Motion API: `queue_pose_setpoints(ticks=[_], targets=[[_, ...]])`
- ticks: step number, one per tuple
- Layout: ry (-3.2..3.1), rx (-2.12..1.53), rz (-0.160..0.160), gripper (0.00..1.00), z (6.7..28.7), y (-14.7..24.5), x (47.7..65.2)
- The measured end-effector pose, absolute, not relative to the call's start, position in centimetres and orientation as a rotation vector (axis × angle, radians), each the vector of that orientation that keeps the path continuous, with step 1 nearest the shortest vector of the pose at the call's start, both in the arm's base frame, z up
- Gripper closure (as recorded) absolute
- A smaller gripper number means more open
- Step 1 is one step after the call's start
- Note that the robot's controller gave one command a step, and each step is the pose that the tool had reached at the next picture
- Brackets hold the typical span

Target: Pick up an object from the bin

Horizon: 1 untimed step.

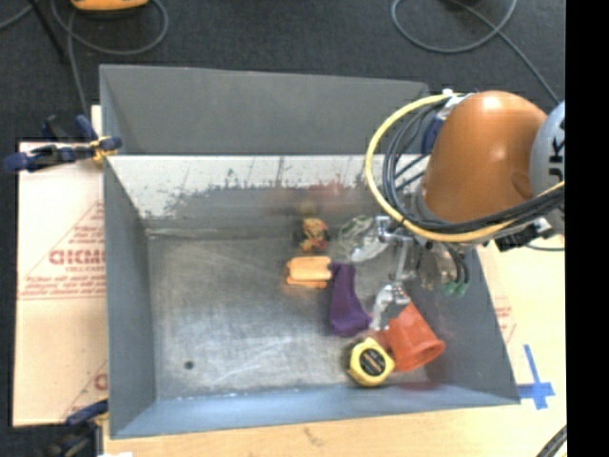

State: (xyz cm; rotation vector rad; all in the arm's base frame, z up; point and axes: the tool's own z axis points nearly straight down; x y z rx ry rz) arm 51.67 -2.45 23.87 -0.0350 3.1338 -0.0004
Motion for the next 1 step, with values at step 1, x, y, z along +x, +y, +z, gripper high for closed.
queue_pose_setpoints(ticks=[1], targets=[[3.135,-0.153,-0.002,1.0,16.86,-2.55,51.62]])
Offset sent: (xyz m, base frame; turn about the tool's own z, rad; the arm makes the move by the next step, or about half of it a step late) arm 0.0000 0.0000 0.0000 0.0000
